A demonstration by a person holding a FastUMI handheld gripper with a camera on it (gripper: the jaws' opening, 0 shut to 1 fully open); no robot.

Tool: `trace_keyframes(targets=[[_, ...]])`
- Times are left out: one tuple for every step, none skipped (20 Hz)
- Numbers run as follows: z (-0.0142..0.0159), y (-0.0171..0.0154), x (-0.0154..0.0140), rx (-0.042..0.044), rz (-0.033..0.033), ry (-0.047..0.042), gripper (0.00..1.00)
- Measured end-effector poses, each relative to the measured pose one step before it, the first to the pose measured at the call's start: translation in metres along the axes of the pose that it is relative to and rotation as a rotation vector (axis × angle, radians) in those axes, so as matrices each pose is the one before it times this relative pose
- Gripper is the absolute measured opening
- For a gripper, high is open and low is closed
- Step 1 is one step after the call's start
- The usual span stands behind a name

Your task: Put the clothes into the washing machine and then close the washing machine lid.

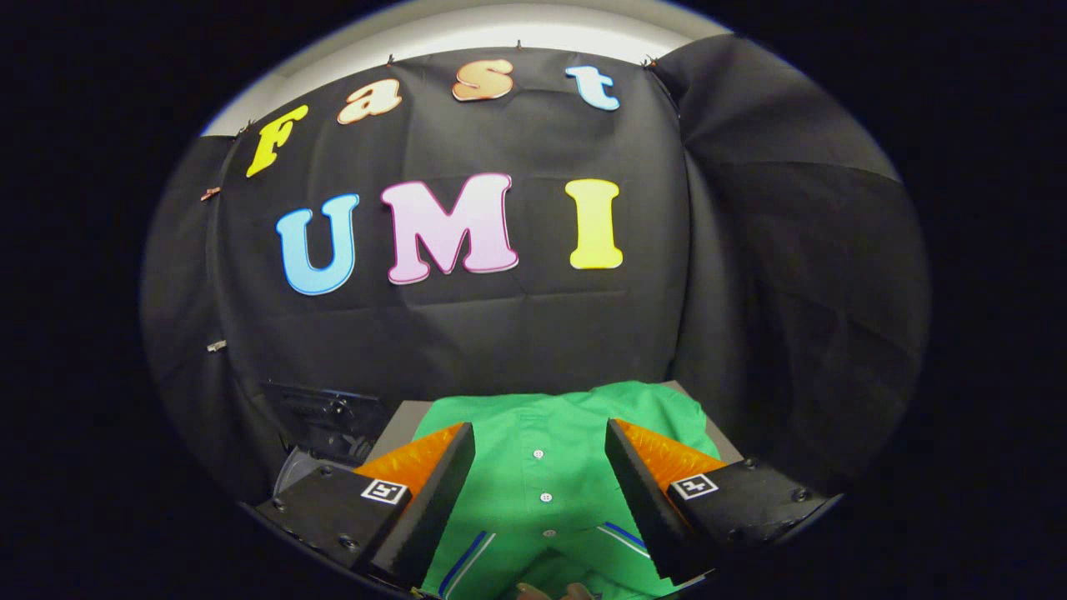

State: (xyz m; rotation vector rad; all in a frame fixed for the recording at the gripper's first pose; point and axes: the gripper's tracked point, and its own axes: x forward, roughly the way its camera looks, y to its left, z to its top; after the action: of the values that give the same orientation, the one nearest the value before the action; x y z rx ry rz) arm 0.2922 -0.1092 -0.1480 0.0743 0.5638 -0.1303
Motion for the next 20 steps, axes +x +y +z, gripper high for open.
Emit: trace_keyframes(targets=[[-0.00624,-0.00118,0.00753,-0.00096,0.00048,0.02892,0.98],[-0.00325,-0.00056,0.00775,0.00228,-0.00283,0.01810,0.99],[-0.00283,0.00012,0.00659,0.00027,-0.00158,0.01249,0.99],[-0.00432,-0.00123,0.00662,-0.00423,-0.00664,0.01309,0.99],[-0.00509,-0.00177,0.00598,-0.00576,-0.00759,0.01891,0.99],[-0.00534,0.00075,0.00516,-0.00348,-0.00526,0.02364,0.99],[-0.00322,-0.00008,0.00540,-0.00073,-0.00293,0.02166,0.99],[-0.00456,-0.00042,0.00244,0.00063,0.00197,0.02929,0.99],[-0.00197,-0.00030,0.00254,0.00008,0.00106,0.01855,0.99],[-0.00240,-0.00175,0.00192,-0.00223,-0.00343,0.01328,0.99],[-0.00140,-0.00030,0.00229,-0.00502,-0.00507,0.00892,0.99],[-0.00216,-0.00048,0.00124,-0.00392,-0.00694,0.01143,0.99],[-0.00174,0.00000,0.00250,-0.00005,-0.00455,0.01179,1.00],[-0.00167,-0.00085,0.00180,0.00334,-0.00577,0.01286,1.00],[-0.00132,-0.00028,0.00193,0.00764,-0.00249,0.01226,1.00],[-0.00114,-0.00036,0.00146,0.00756,0.00293,0.01221,1.00],[-0.00056,-0.00025,0.00166,0.01102,0.00664,0.01347,1.00],[-0.00208,-0.00206,0.00187,0.02231,0.00749,0.02364,1.00],[-0.00143,-0.00154,0.00096,0.02375,0.00215,0.02080,1.00],[0.00125,-0.00143,0.00078,0.00128,-0.00356,0.00910,1.00]])
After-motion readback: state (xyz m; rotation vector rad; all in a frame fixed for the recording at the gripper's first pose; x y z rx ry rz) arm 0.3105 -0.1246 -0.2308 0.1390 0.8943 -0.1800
